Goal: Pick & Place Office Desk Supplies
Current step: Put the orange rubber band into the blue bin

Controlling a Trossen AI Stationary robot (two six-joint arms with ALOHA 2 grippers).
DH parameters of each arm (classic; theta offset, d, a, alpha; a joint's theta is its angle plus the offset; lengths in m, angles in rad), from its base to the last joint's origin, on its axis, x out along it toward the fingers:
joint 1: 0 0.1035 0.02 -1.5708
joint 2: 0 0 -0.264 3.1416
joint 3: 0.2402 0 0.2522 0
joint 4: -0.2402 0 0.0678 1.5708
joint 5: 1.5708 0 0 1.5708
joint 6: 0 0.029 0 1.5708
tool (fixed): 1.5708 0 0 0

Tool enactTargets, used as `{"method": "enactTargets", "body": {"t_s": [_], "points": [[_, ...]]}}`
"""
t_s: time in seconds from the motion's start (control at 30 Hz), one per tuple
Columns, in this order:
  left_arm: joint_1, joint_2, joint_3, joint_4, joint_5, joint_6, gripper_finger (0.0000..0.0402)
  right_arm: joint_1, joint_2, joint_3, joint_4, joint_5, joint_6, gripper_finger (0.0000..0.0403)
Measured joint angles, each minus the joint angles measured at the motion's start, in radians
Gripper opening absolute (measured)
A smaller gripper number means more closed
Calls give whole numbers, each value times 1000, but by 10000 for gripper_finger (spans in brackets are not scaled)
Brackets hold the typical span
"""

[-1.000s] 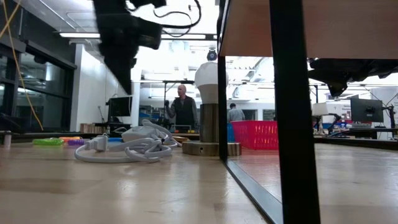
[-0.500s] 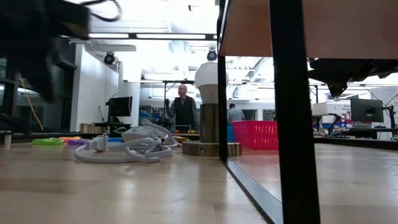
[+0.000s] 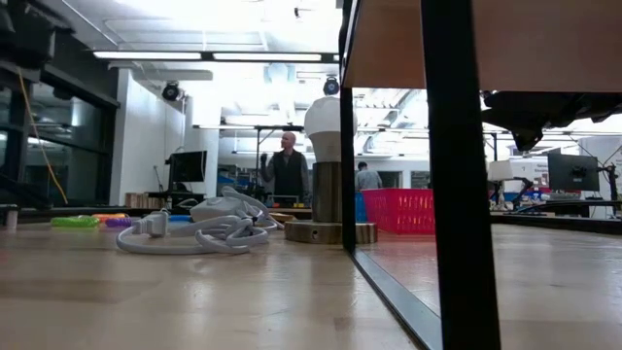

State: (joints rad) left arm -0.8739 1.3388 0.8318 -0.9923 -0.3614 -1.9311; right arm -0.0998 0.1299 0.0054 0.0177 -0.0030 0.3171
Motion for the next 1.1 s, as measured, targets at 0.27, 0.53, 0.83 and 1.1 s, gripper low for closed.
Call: {"method": "enactTargets", "body": {"t_s": [0.27, 0.53, 0.83, 1.1], "points": [[0, 4, -1, -55, 112, -233, 55, 0, 0, 0, 0, 0, 0, 130], [1, 73, -2, -73, 205, -320, 55, 0, 0, 0, 0, 0, 0, 130], [1, 121, -2, -63, 206, -315, 55, 0, 0, 0, 0, 0, 0, 130], [1, 172, -2, -33, 191, -302, 55, 0, 0, 0, 0, 0, 0, 130]]}}
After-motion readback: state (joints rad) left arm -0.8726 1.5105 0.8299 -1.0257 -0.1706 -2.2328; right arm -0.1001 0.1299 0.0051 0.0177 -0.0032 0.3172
